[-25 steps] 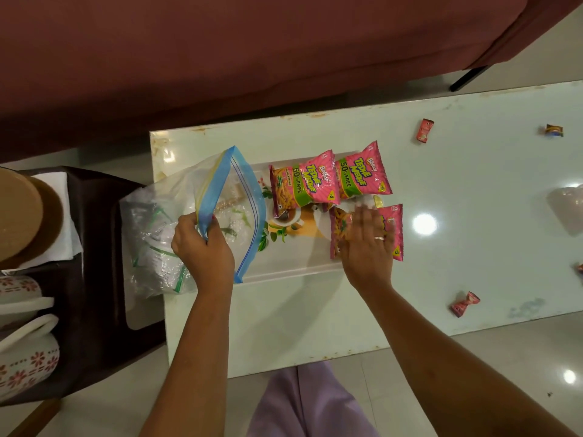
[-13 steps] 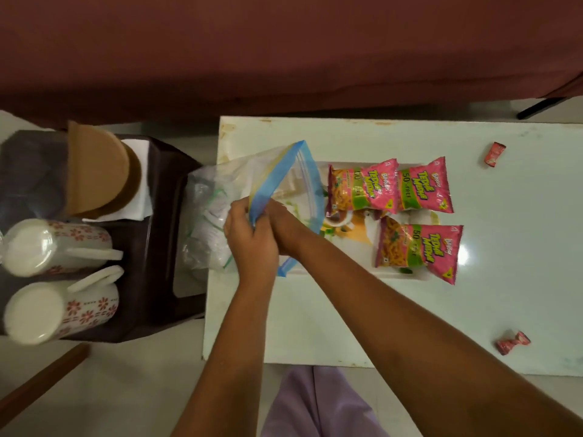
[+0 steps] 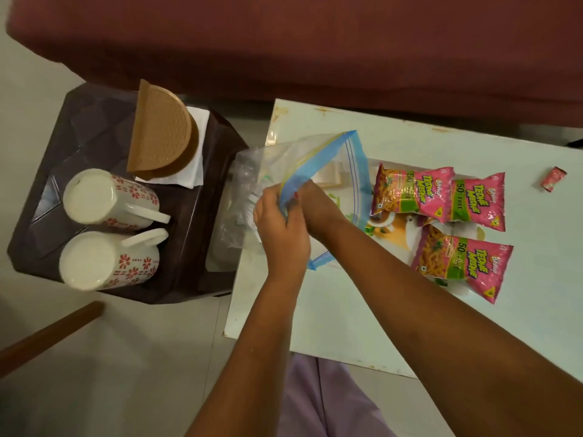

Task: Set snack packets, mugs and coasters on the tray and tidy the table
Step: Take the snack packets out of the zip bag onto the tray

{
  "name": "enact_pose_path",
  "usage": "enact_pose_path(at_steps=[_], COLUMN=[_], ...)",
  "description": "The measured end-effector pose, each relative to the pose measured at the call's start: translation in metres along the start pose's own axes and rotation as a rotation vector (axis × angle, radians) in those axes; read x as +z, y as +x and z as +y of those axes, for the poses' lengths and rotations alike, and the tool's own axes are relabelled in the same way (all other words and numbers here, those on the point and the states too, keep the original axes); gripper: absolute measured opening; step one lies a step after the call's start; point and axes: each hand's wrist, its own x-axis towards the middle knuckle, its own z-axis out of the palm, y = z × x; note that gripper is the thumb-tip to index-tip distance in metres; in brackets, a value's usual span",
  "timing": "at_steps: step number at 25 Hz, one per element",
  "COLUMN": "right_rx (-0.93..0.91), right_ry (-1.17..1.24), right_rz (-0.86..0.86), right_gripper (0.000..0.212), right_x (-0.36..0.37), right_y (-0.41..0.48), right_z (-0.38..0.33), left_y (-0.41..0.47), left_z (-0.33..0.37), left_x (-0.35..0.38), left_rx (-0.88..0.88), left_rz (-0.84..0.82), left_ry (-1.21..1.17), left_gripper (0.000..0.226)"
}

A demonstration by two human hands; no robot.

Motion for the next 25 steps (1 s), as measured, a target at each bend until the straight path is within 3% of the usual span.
enact_pose_path(at_steps=[3, 8, 12, 15, 17, 20, 25], right_rx=[0.07, 0.106, 0.511, 0.806, 1.028, 1.349, 1.475], right_ry=[0.047, 0.199, 0.593, 1.025, 1.284, 1.478, 1.664], right_rz=[0.201, 0.742, 0.969, 1.124, 1.137, 1.041, 0.852], right_gripper=[0.012, 0.015, 0.021, 0.013, 0.015, 0.006, 0.013], right_x=[-0.014, -0.046, -0.063, -0.055, -0.041, -0.008, 0.027], right_y=[-0.016, -0.061, -0.116, -0.168, -0.195, -0.225, -0.228], right_z=[0.003, 0.02, 0.039, 0.048, 0.052, 0.052, 0.05], left_y=[0.013, 0.023, 0.016, 0.005, 0.001, -0.011, -0.024], left_z=[0.0, -0.006, -0.004, -0.005, -0.012, -0.02, -0.023], left_x=[-0.005, -0.009, 0.0, 0.012, 0.017, 0.023, 0.03], left_rx=[0.038, 0.034, 0.145, 0.173, 0.139, 0.122, 0.109], left_rz=[0.145, 0.178, 0.137, 0.082, 0.062, 0.018, 0.001], left_ry=[0.033, 0.097, 0.189, 0.23, 0.25, 0.255, 0.275], left_gripper=[0.022, 0.026, 0.022, 0.016, 0.016, 0.013, 0.013])
